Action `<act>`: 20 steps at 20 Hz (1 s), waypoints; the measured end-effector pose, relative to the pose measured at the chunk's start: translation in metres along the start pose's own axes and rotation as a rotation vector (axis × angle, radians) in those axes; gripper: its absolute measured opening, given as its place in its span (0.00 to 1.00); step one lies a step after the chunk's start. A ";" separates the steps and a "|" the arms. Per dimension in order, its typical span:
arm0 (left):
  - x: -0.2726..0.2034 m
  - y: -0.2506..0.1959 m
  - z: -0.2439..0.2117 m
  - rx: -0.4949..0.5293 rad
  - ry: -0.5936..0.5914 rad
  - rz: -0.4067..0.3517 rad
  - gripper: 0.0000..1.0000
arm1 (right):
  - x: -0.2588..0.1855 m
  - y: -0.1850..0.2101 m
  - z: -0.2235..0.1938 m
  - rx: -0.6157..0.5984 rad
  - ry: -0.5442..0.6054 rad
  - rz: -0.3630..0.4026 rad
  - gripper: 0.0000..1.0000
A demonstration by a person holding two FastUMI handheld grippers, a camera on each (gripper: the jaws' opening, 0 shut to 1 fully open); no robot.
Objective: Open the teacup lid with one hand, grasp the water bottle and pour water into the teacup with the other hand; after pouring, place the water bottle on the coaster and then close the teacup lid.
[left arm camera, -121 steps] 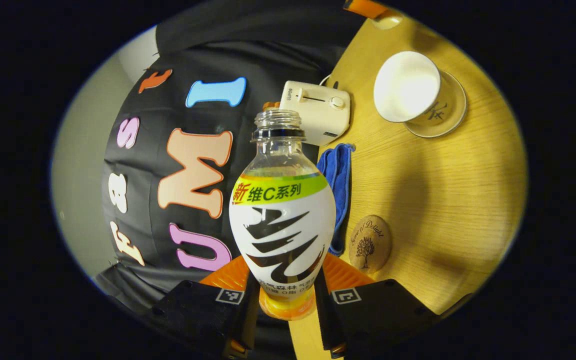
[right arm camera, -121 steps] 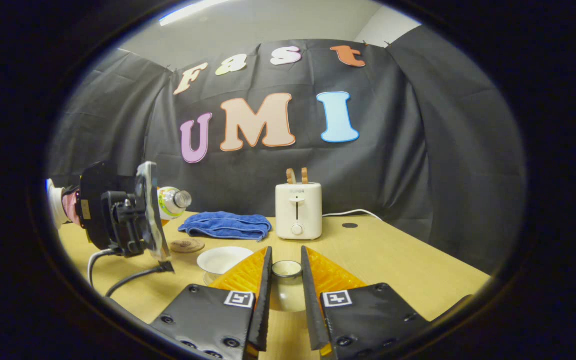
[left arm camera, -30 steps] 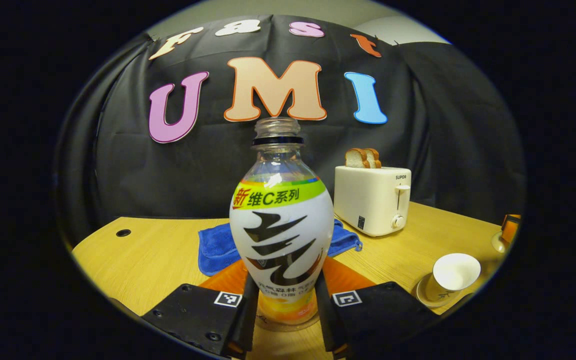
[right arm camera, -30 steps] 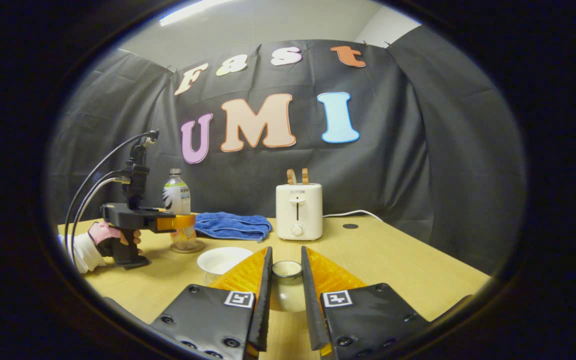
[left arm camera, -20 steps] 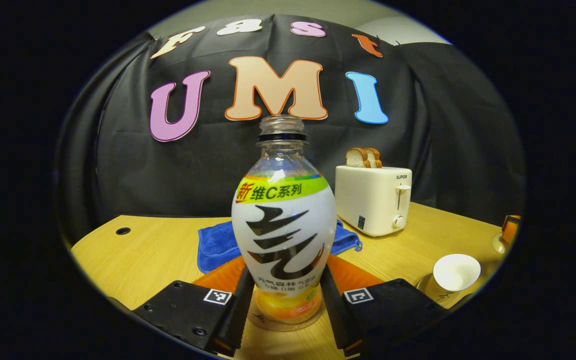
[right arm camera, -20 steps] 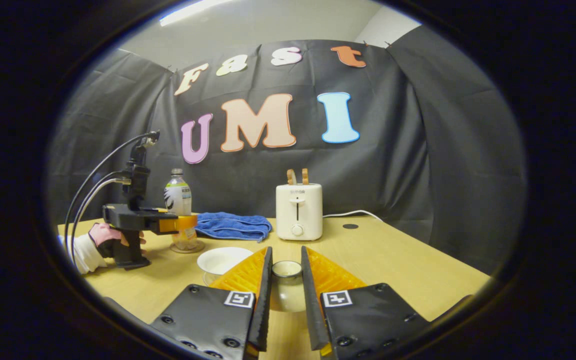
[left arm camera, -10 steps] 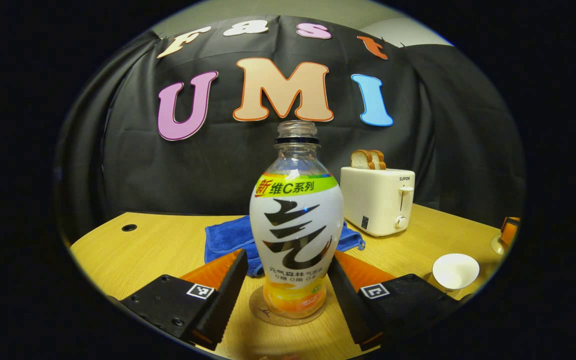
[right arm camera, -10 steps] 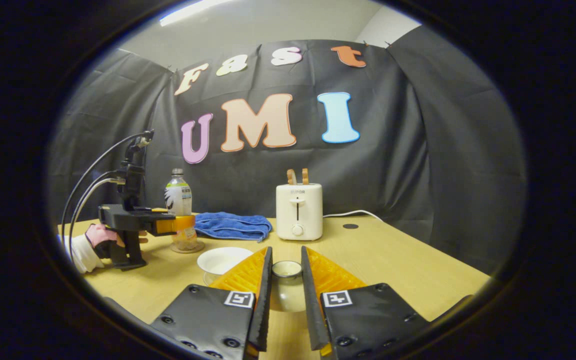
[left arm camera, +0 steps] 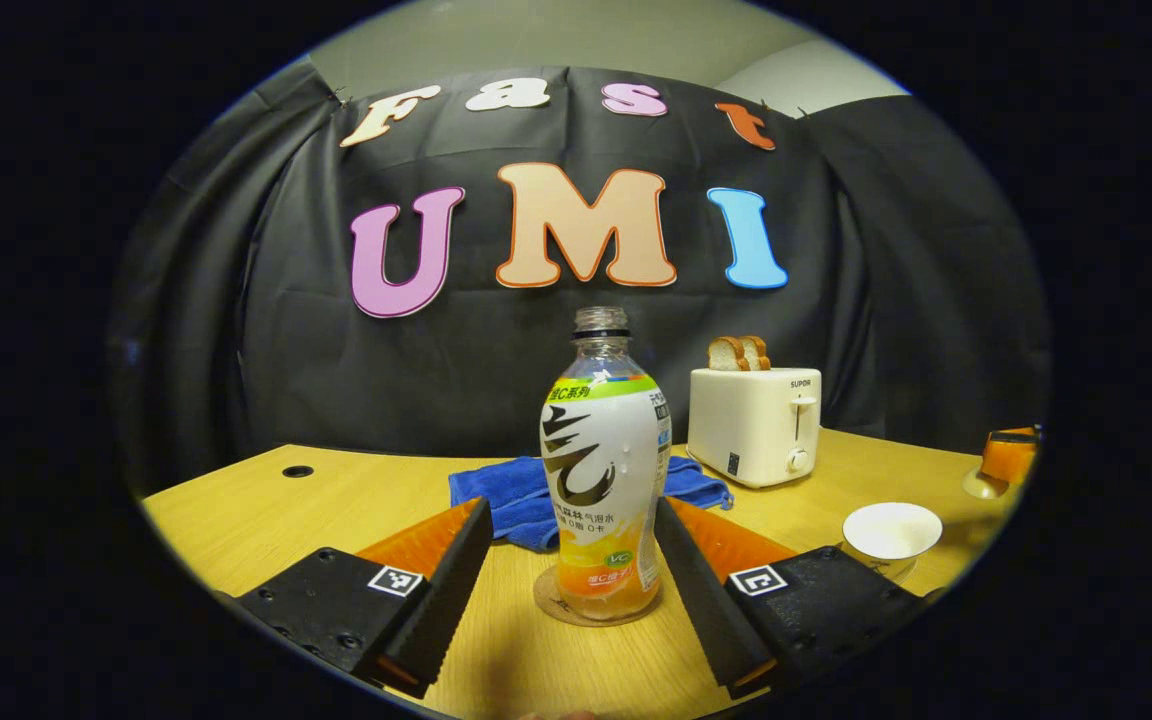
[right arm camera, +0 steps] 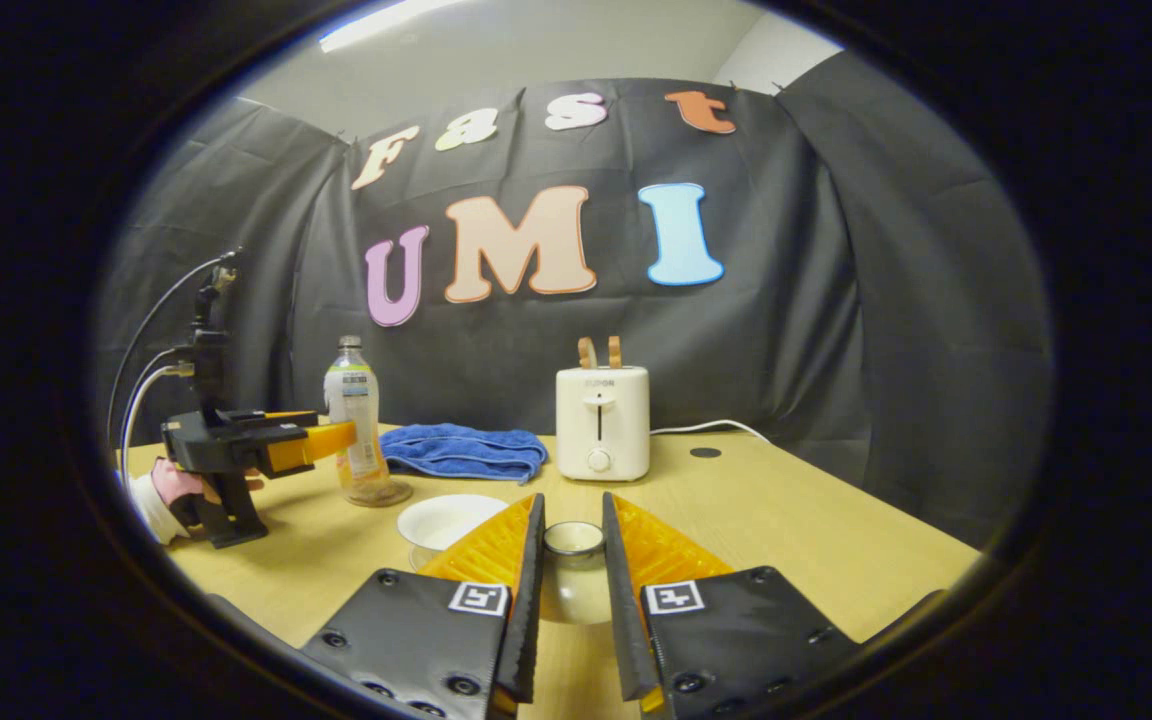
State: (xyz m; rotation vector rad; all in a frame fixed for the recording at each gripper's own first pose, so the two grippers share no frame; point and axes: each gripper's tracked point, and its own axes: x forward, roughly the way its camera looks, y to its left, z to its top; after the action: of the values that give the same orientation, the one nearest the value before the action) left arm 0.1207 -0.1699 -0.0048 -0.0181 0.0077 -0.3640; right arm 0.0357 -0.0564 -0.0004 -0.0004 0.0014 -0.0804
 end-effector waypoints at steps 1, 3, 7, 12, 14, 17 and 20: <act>-0.005 0.000 -0.001 -0.004 0.001 0.000 0.95 | 0.003 0.004 -0.001 0.000 0.001 0.005 0.35; -0.016 0.001 -0.001 -0.002 -0.001 -0.004 0.95 | 0.012 0.015 -0.002 0.001 0.004 0.025 0.35; -0.040 0.007 0.001 -0.001 -0.003 -0.009 0.95 | 0.030 0.040 -0.004 0.000 0.014 0.065 0.35; -0.066 0.021 0.000 0.002 -0.005 0.029 0.94 | 0.048 0.067 -0.004 0.001 0.011 0.120 0.35; -0.075 0.024 0.001 0.002 -0.005 0.035 0.94 | 0.052 0.076 -0.004 0.003 0.011 0.144 0.35; -0.084 0.027 0.001 0.001 -0.008 0.037 0.94 | 0.061 0.093 -0.008 0.000 0.029 0.205 0.35; -0.086 0.030 0.001 0.002 -0.005 0.047 0.94 | 0.069 0.094 -0.018 -0.014 0.093 0.192 0.35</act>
State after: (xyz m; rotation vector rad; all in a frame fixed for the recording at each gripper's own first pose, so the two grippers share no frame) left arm 0.0514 -0.1114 -0.0043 -0.0165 0.0029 -0.3167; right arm 0.1118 0.0316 -0.0182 -0.0102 0.0945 0.1114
